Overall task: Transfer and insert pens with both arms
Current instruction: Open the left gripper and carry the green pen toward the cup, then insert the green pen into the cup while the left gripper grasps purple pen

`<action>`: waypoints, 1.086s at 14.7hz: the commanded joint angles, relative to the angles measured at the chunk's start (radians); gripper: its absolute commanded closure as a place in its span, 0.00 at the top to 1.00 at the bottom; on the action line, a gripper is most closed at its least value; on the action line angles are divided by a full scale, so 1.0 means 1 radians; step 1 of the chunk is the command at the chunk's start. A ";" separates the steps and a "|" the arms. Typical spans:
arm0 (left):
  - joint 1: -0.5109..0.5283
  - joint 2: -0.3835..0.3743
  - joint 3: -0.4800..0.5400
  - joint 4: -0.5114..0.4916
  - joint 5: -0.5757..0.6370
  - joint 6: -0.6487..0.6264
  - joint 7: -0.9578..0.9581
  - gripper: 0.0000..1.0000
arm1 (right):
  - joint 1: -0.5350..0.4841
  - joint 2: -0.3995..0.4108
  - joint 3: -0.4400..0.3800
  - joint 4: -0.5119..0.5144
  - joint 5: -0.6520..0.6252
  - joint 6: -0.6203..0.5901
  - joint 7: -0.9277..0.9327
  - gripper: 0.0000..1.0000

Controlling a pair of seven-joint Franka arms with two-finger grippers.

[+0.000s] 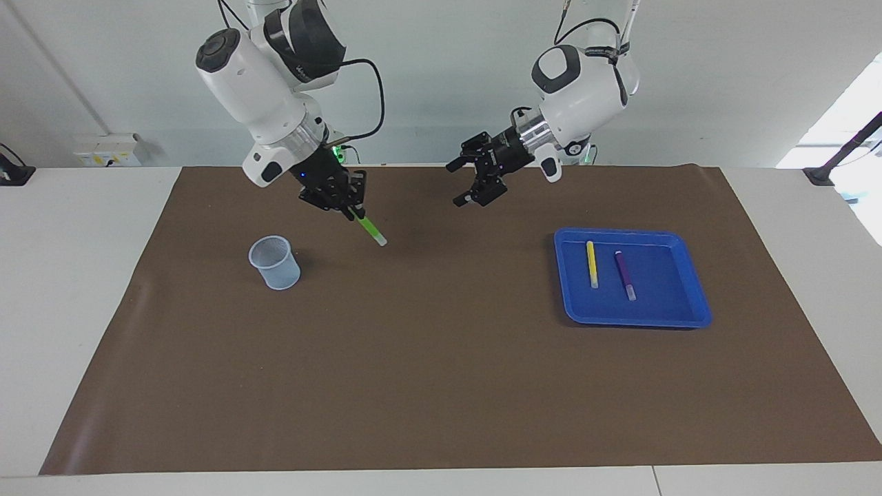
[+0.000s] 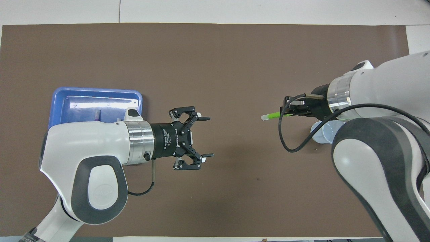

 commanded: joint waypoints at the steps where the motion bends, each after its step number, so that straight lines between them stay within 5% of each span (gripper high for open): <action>1: 0.080 -0.031 0.000 -0.031 0.135 -0.063 0.096 1.00 | -0.042 -0.035 0.010 -0.037 -0.153 -0.012 -0.015 0.00; 10: 0.393 -0.004 0.002 -0.026 0.586 -0.292 0.849 1.00 | -0.203 -0.103 0.010 -0.188 -0.328 -0.006 -0.127 0.00; 16: 0.555 0.103 0.002 -0.020 0.821 -0.223 1.461 1.00 | -0.237 -0.161 0.010 -0.346 -0.330 0.122 -0.170 0.00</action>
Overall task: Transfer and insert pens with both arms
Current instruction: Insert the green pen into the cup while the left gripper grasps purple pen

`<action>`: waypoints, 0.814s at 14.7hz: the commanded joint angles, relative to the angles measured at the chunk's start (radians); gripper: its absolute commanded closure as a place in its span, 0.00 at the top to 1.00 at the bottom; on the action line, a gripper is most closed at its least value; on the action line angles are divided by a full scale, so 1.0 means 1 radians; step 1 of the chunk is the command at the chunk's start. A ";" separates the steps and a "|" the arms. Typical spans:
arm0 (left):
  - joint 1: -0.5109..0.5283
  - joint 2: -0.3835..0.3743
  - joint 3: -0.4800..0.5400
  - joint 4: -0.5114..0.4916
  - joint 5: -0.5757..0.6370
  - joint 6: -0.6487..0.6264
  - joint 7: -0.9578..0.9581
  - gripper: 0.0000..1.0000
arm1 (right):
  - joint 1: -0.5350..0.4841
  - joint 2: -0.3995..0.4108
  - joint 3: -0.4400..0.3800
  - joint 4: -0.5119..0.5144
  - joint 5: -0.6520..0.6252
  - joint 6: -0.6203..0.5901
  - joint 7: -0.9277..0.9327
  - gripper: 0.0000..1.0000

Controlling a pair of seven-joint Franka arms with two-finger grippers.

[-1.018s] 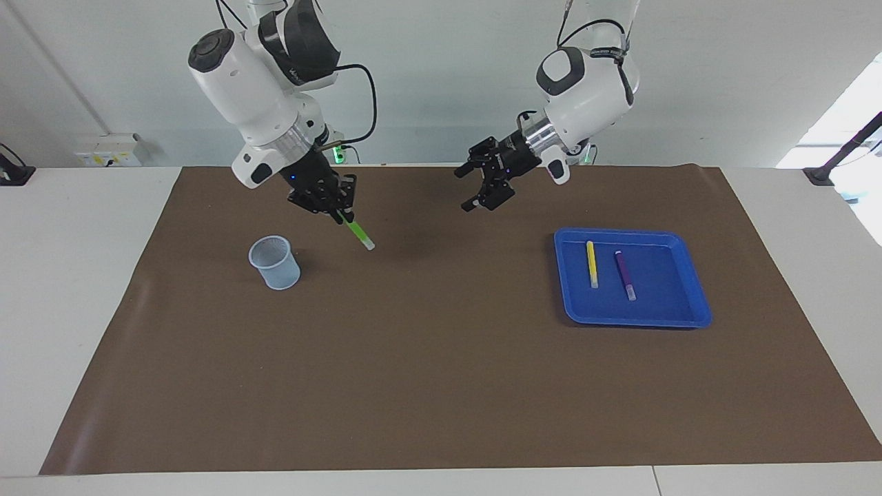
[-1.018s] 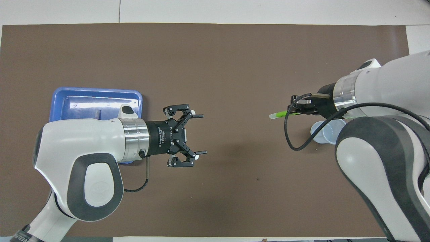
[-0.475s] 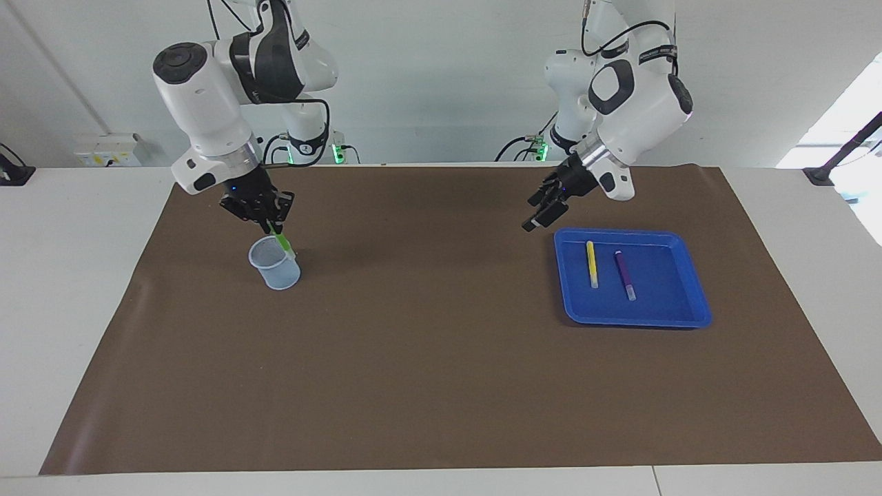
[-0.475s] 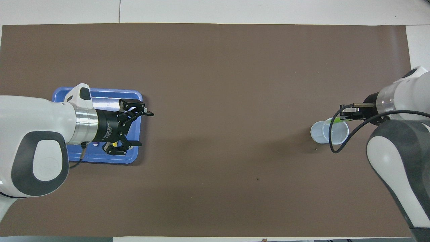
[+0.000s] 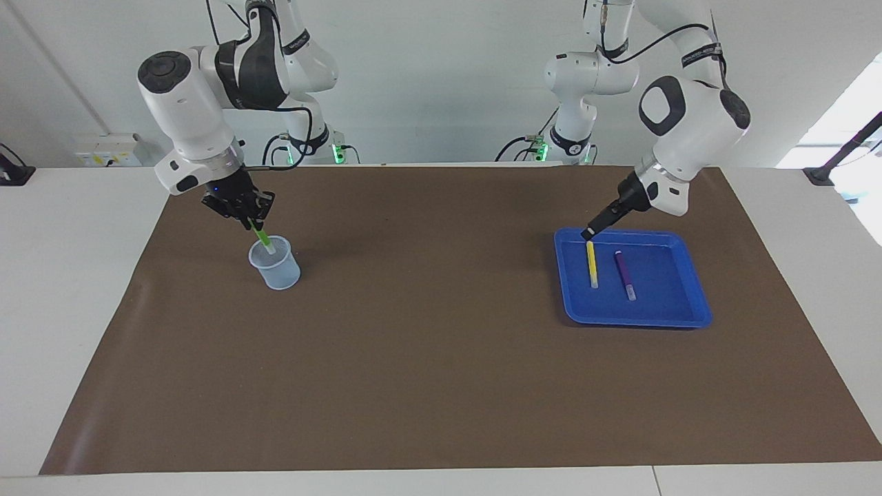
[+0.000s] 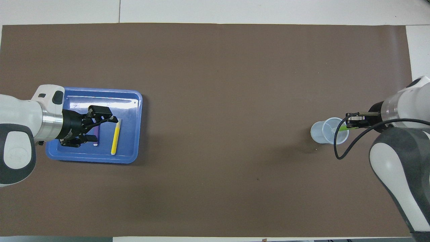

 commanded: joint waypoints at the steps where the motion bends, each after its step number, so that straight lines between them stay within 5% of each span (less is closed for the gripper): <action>1: 0.023 0.055 -0.010 0.001 0.101 0.073 0.200 1.00 | -0.025 -0.047 0.014 -0.098 -0.017 0.076 -0.034 0.00; 7: 0.022 0.163 -0.010 0.001 0.180 0.193 0.461 0.99 | -0.048 -0.021 0.014 -0.167 -0.017 0.191 -0.041 0.00; 12: 0.020 0.197 -0.010 -0.009 0.181 0.254 0.460 0.90 | -0.049 0.011 0.014 -0.175 -0.015 0.238 -0.038 0.00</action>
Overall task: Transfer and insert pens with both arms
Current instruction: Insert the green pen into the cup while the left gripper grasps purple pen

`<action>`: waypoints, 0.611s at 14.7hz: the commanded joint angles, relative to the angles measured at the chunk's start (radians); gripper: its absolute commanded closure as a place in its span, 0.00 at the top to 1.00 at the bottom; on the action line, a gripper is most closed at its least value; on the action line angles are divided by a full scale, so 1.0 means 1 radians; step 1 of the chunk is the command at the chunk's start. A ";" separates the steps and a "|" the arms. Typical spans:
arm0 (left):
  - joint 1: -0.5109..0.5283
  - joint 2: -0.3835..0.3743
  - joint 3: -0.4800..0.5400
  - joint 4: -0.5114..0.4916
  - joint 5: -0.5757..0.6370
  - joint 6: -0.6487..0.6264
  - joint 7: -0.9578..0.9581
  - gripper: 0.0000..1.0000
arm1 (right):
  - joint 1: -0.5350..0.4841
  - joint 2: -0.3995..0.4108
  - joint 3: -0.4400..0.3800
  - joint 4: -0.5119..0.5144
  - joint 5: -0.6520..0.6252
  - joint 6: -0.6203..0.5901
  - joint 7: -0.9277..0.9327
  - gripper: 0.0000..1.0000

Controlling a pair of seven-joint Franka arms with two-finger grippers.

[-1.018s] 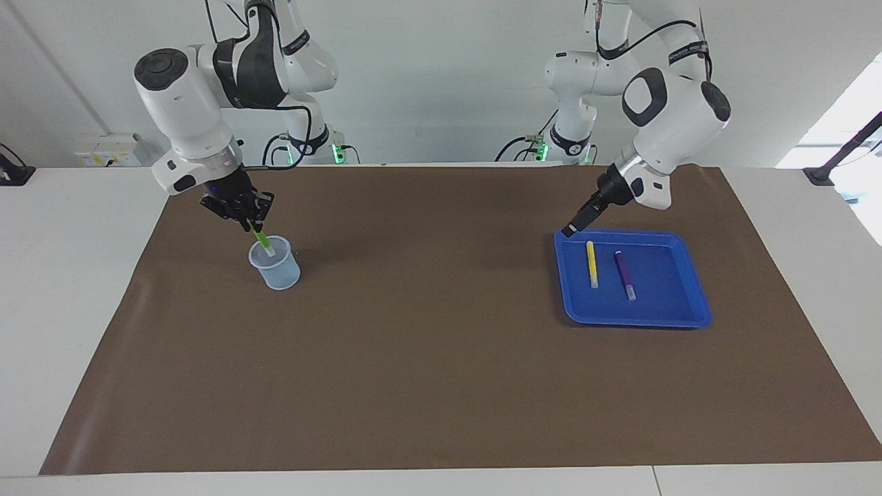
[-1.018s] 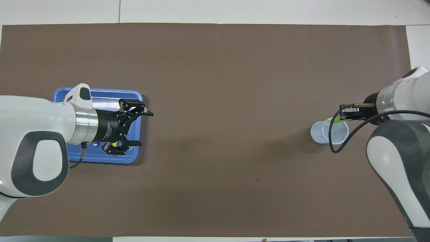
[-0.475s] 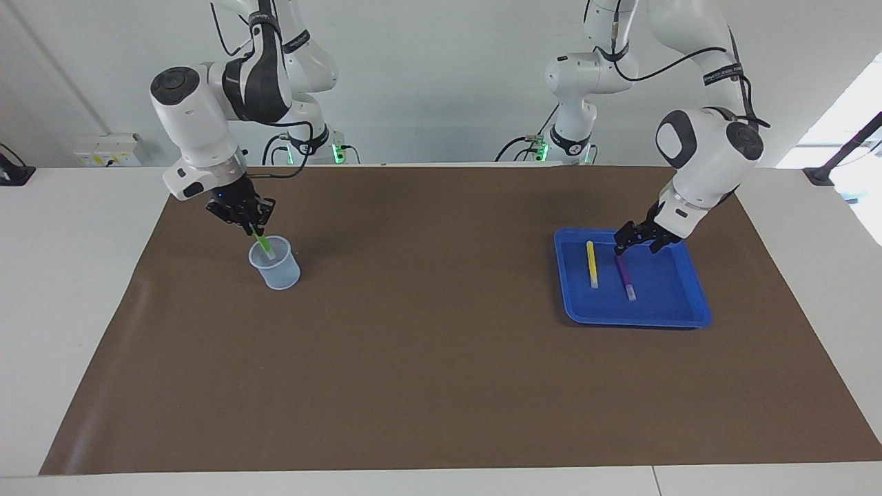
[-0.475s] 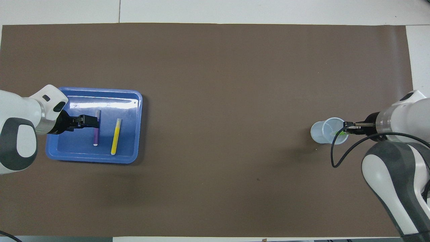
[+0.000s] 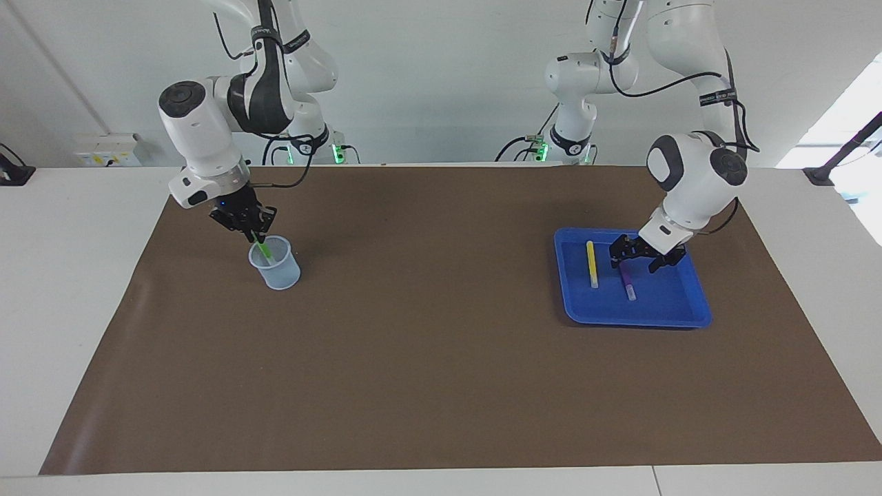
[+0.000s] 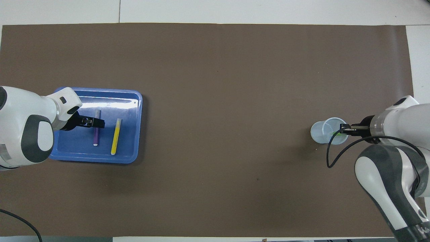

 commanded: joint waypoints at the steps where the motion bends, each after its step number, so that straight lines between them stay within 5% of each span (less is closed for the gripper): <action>1: 0.000 0.012 -0.001 -0.012 0.024 0.035 0.007 0.87 | -0.023 0.013 0.013 -0.012 -0.015 0.033 -0.025 0.00; 9: -0.001 0.038 -0.001 -0.029 0.025 0.063 0.004 0.77 | -0.023 0.025 0.015 -0.023 -0.013 0.050 -0.025 0.00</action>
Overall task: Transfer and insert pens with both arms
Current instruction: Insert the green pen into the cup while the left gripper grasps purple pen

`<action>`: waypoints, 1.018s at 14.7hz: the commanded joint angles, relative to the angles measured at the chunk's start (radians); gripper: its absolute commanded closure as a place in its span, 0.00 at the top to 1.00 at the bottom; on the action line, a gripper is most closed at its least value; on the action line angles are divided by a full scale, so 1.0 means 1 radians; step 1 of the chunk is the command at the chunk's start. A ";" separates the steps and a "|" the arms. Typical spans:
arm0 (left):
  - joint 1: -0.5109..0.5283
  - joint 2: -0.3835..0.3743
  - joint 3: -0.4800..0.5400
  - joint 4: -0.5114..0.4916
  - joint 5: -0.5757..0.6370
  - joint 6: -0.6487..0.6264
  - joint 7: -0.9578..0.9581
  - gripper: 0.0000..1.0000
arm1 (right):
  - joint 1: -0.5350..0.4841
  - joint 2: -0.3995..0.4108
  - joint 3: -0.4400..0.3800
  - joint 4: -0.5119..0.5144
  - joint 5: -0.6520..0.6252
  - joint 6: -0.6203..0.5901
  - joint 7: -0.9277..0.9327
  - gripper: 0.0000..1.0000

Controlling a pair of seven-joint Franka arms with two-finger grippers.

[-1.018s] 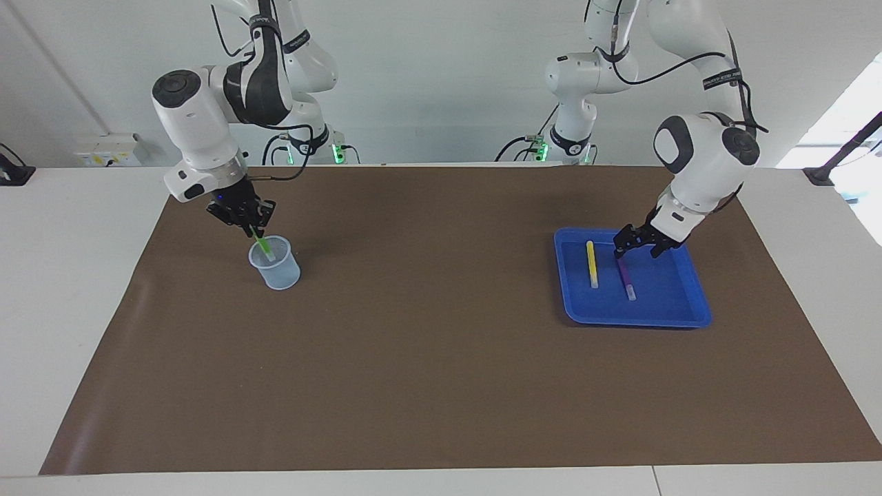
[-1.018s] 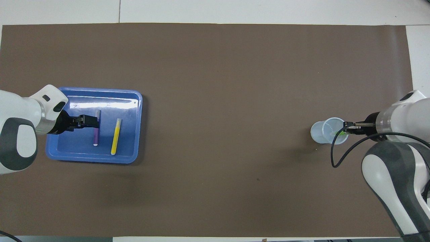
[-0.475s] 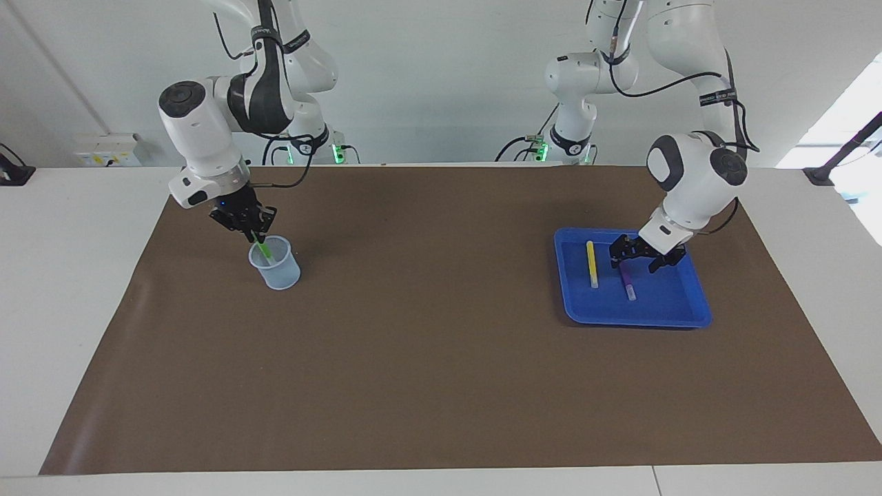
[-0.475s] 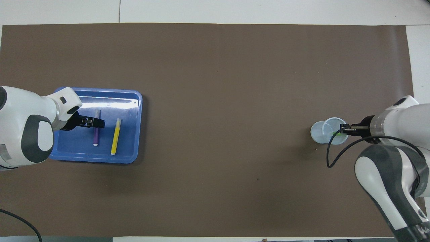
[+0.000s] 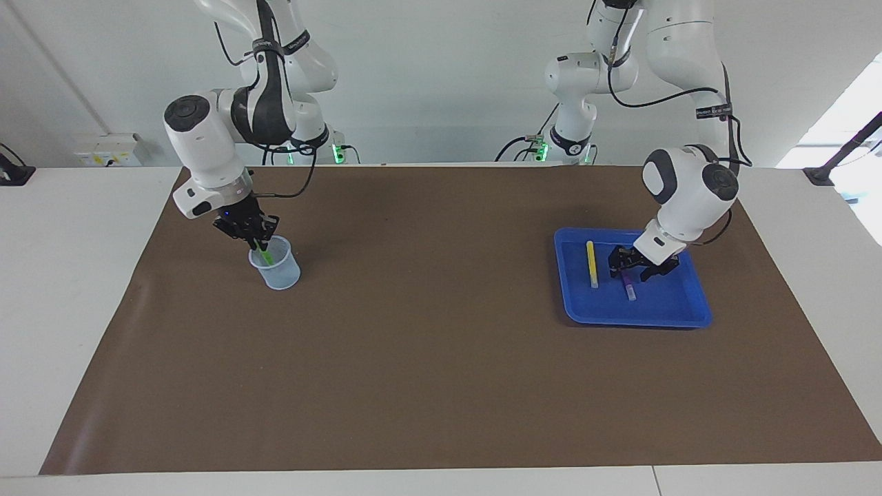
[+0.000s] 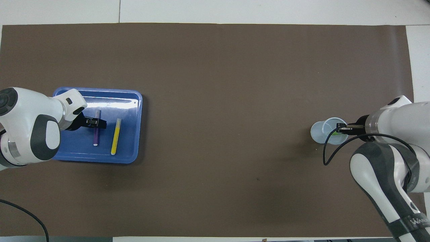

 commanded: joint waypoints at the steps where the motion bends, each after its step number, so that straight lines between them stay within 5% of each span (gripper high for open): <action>1: -0.001 -0.007 0.001 -0.028 0.023 0.031 0.001 0.76 | -0.023 -0.005 0.015 -0.016 -0.013 0.026 -0.023 0.00; 2: -0.003 -0.008 0.001 -0.033 0.023 0.031 0.001 0.73 | -0.023 -0.005 0.015 -0.015 -0.013 0.026 -0.022 0.18; 3: -0.003 -0.008 0.001 -0.042 0.023 0.033 0.001 0.69 | -0.023 -0.005 0.015 -0.015 -0.013 0.026 -0.017 0.51; 5: -0.004 -0.013 0.001 -0.050 0.023 0.031 0.000 0.66 | -0.023 -0.001 0.015 -0.009 -0.013 0.025 -0.015 0.78; 9: -0.004 -0.013 0.001 -0.053 0.023 0.031 -0.005 0.55 | -0.022 0.002 0.015 0.033 -0.013 0.009 -0.017 0.94; 15: -0.004 -0.013 0.001 -0.050 0.023 0.031 -0.009 0.13 | -0.022 -0.010 0.013 0.211 -0.013 -0.207 -0.017 1.00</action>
